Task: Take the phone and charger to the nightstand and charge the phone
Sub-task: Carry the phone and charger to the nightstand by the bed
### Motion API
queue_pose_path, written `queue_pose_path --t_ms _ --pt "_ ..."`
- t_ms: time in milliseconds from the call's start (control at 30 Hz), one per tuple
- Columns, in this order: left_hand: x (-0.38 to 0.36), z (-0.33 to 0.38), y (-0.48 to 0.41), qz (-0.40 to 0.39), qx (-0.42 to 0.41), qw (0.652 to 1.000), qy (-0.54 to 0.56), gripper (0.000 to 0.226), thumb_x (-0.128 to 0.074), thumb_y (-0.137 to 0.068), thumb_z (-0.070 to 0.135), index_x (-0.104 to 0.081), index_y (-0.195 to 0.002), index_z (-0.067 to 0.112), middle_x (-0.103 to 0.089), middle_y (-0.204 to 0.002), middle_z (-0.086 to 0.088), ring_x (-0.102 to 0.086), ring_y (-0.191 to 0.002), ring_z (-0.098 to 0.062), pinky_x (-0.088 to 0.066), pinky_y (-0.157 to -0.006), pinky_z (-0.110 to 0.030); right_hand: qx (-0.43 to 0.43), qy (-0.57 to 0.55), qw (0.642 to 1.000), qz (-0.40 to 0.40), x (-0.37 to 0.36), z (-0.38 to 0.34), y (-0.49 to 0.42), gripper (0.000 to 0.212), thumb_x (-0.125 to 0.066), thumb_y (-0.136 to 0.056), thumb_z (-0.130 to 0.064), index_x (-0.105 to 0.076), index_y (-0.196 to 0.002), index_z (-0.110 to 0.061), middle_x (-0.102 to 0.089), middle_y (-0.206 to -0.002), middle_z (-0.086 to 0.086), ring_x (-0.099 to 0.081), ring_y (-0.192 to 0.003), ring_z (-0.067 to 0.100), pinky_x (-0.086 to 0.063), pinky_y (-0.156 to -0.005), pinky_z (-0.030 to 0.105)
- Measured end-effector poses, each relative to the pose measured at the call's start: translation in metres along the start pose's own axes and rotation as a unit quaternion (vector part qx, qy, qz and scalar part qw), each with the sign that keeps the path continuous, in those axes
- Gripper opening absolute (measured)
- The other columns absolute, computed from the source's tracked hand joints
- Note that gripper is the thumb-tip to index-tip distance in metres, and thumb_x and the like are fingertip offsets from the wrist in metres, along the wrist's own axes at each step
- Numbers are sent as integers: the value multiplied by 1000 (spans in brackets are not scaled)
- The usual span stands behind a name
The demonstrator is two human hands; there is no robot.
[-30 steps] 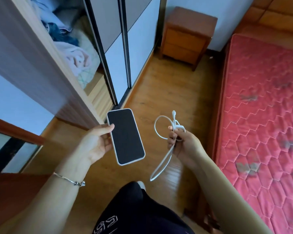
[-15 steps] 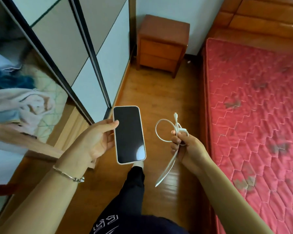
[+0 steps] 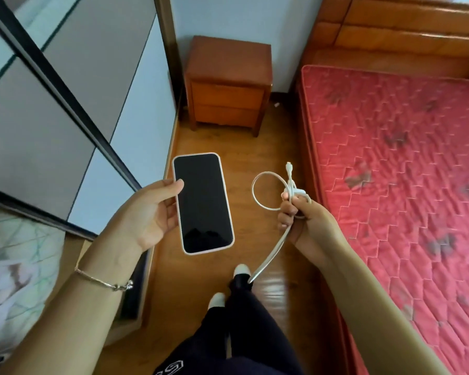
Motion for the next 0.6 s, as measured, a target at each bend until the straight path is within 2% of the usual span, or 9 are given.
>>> queue_pose_path --t_ms 233,400,600 --pt "-41 38 -79 9 18 999 -30 38 -59 -88 19 -56 -125 10 -69 -110 -9 -68 -96 -22 -57 -60 -27 -11 -9 1000 -2 15 -42 -77 27 -35 -96 -12 -58 -84 -11 -42 -55 -6 -42 -46 8 -42 -47 20" --pt "-73 63 -141 19 38 999 -34 41 -58 -88 21 -54 -128 12 -67 -113 -9 -66 -97 -23 -56 -56 -26 -12 -18 1000 -1 29 -83 -141 26 -36 -96 -12 -60 -84 -12 -43 -56 -6 -43 -48 8 -43 -48 20" --pt "-107 91 -196 35 40 998 -16 40 -60 -87 20 -56 -126 14 -67 -117 -10 -66 -103 -26 -60 -68 -32 -22 -33 999 1 32 -130 -202 27 -34 -97 -12 -58 -84 -10 -43 -53 -6 -42 -46 8 -42 -47 20"
Point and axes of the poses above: each hand's wrist, its own y-axis away from the middle knuckle, its own x-axis out of the back of the hand, z = x × y, the point moved 5 cm from there along -y, towards the middle knuckle
